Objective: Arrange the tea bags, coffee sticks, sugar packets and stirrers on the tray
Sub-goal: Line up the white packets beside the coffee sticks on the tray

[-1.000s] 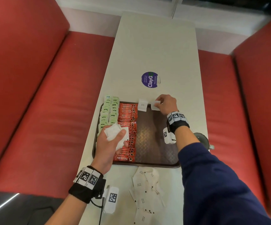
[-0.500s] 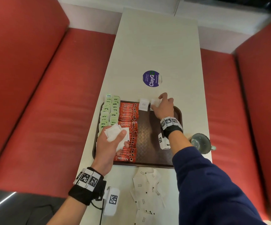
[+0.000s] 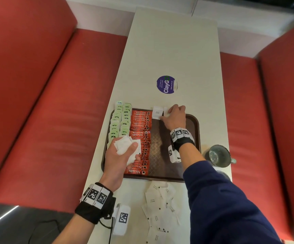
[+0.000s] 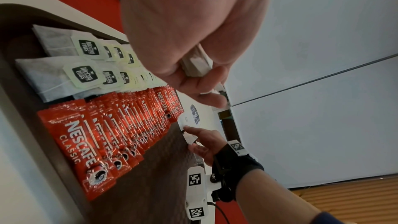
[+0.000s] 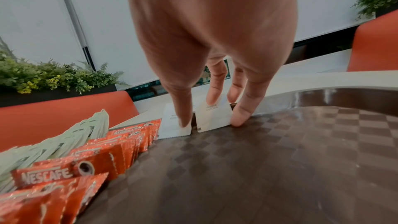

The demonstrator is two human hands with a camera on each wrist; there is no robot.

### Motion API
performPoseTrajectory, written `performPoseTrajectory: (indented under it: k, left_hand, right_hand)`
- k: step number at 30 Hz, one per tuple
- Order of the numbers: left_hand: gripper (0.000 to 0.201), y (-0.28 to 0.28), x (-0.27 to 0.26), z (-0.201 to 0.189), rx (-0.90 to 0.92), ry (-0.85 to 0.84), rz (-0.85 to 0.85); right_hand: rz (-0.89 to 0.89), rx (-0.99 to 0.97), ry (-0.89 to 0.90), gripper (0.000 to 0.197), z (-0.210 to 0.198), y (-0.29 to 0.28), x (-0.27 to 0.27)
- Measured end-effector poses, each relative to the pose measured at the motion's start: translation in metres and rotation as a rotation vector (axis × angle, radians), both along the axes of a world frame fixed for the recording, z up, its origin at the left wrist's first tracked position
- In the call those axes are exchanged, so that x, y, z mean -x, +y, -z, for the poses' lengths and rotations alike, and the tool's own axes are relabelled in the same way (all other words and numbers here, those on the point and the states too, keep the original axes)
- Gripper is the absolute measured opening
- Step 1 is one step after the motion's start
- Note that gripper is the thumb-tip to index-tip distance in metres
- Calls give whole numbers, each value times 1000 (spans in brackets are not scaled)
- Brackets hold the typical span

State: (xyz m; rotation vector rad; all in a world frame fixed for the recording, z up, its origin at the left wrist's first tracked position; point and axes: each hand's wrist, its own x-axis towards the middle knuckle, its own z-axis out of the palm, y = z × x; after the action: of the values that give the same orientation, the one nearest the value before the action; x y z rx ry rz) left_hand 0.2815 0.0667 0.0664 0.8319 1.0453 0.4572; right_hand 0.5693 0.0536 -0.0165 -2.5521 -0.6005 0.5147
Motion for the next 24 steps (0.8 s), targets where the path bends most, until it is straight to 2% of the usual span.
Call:
performPoseTrajectory:
  k: [4,9,16,21,24]
  left_hand:
    - [46,-2,-1,-1,-9,18,5]
    - [45,-2,-1,0,-28,31,2]
    - [47,0,-2,-1,-21,34,13]
    - [41,1,-4,-8,-26,0,45]
    - [36,2,-6,-10,-35,-7,65]
  right_hand:
    - [-19,106,-57,80,1,4,6]
    - [2,125,-91,85,-1,8,9]
    - [29,100,-79,80,-1,8,10]
    - [34,75,-44,79,-8,3,12]
    - [29,-88,-83,55,-26,-5,18]
